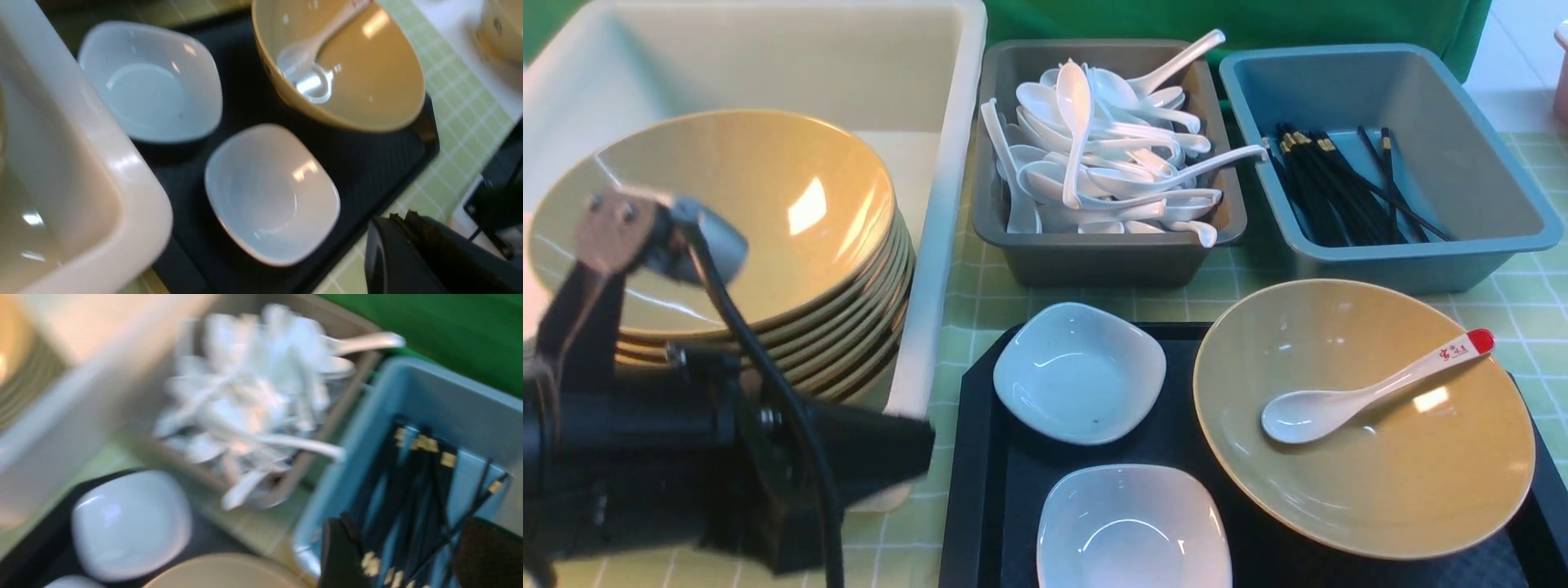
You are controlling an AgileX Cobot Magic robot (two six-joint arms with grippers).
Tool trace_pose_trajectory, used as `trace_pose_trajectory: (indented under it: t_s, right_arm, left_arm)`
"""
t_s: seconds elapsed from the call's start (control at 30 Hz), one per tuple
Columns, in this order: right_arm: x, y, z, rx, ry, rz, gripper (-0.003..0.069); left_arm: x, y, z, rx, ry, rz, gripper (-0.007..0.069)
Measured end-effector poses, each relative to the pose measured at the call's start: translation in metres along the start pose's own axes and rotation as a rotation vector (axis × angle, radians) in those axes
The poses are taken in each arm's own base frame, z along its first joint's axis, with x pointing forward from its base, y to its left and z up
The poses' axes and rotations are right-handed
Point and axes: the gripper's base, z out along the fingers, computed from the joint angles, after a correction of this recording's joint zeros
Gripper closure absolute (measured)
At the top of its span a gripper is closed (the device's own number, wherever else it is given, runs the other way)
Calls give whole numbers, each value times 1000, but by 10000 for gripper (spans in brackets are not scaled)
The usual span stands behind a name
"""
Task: On green table put chopsticks spoon bowls plates into blue grey white boxes.
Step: 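Pick up the spoon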
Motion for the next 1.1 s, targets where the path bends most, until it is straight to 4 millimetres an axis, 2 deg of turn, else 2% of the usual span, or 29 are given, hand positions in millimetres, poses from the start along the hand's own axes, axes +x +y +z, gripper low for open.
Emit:
trace_pose_trajectory:
  t_s: [0.03,0.13,0.23,0.33,0.4,0.47,0.5,0.53,0.57,0.6,0.63,0.7,0.77,0.93,1.1]
  right_arm:
    - [2,15,-17,-9,-9,-19,268]
    - [18,52,-50,-37,-22,-38,268]
    - [49,87,-79,-49,-47,-55,289]
    - [87,108,-90,-56,-37,-52,356]
    - [107,118,-95,-53,-38,-54,440]
    - [125,122,-91,-60,-12,-38,559]
    - [129,122,-88,-63,2,-30,580]
    - [133,121,-84,-66,19,-17,612]
    - [135,121,-82,-67,26,-7,622]
    - [136,120,-81,-67,30,6,628]
    - [136,120,-80,-67,31,11,629]
    - [134,118,-80,-48,7,44,634]
    - [131,116,-80,-28,-29,72,634]
    - [125,114,-80,-5,-90,123,634]
    - [125,119,-79,-35,-82,88,634]
  left_arm:
    - [0,0,0,5,5,7,622]
    - [-3,-1,-1,11,-17,33,622]
    - [-18,-1,0,6,-51,95,618]
    - [-40,1,6,16,-47,152,585]
    - [-56,3,18,39,-17,184,559]
    - [-77,2,40,72,22,229,505]
    - [-84,-2,46,86,27,258,480]
    - [-90,-6,63,104,61,299,444]
    - [-98,-11,73,112,70,334,404]
    - [-101,-17,93,122,106,384,362]
    - [-103,-16,95,116,110,388,354]
    - [-109,-30,136,122,170,512,260]
    - [-111,-43,167,127,204,608,212]
    - [-106,-59,247,136,284,711,173]
    - [-107,-59,298,140,301,697,174]
